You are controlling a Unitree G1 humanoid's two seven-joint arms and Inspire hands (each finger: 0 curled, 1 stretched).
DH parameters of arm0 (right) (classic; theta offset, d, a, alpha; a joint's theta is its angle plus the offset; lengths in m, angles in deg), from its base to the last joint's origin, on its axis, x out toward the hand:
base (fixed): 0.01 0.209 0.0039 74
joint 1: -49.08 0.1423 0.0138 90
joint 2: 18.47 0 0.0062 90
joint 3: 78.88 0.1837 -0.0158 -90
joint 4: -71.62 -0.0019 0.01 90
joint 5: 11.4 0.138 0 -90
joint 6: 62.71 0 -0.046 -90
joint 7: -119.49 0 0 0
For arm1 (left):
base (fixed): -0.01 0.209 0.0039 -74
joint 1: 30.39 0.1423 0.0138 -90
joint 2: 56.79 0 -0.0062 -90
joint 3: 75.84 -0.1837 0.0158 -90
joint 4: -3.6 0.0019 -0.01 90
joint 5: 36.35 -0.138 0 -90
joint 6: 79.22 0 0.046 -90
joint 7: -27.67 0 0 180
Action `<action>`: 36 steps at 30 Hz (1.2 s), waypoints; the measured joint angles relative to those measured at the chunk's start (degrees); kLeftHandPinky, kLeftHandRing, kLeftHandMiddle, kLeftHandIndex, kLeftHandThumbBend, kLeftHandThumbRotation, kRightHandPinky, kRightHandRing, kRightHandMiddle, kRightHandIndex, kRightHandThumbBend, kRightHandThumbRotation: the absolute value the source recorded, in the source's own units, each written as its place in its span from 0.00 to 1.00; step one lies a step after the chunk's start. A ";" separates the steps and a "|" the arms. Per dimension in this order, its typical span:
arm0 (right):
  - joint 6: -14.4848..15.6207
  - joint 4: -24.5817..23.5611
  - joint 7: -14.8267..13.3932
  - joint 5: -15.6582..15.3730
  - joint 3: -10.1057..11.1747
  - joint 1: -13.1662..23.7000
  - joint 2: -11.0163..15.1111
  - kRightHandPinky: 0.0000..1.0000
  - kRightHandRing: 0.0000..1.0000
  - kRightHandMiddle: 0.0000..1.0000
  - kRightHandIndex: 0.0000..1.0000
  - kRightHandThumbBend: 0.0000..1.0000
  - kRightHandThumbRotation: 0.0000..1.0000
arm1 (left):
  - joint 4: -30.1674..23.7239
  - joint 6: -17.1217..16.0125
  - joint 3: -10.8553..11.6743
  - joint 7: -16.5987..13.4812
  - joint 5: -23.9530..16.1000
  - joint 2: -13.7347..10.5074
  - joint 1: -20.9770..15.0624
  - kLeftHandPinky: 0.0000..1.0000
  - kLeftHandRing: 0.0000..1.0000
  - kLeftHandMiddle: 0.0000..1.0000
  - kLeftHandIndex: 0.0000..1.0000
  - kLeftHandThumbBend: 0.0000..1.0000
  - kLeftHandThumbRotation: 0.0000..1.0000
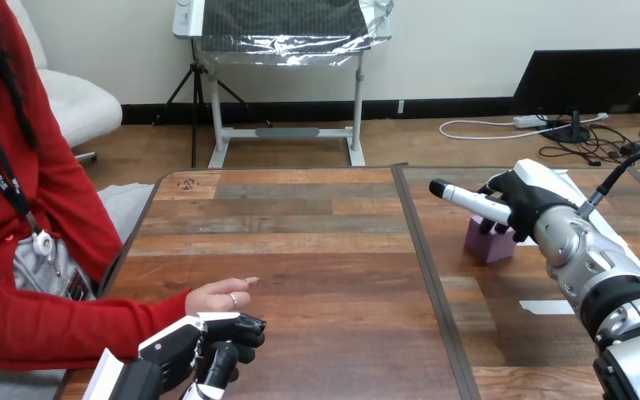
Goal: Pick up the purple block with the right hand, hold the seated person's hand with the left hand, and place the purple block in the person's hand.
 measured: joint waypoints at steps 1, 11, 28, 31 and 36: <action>0.00 0.00 0.00 0.00 0.00 0.00 0.00 0.58 0.71 0.76 0.85 0.86 1.00 | 0.00 0.00 0.00 0.00 0.00 0.00 0.00 0.57 0.64 0.66 0.64 0.43 0.87; 0.36 0.00 -0.01 0.01 0.00 0.00 0.01 0.51 0.67 0.73 0.85 0.86 1.00 | 0.00 0.00 0.00 0.04 0.01 0.00 0.16 0.57 0.64 0.66 0.64 0.43 0.87; 0.43 0.00 -3.22 0.11 0.08 0.00 -0.03 0.39 0.53 0.60 0.73 0.84 1.00 | 0.00 0.27 0.00 0.06 -0.04 -0.01 1.23 0.57 0.64 0.67 0.65 0.43 0.89; 0.42 0.00 -4.36 0.27 0.23 0.00 -0.03 0.35 0.47 0.54 0.68 0.83 1.00 | 0.00 0.27 0.00 0.11 -0.03 -0.03 1.40 0.57 0.64 0.67 0.65 0.43 0.89; 0.42 -0.01 -5.81 0.43 0.34 0.00 -0.03 0.30 0.40 0.47 0.63 0.80 1.00 | 0.00 0.27 -0.01 0.16 -0.03 -0.05 1.63 0.57 0.64 0.67 0.65 0.43 0.89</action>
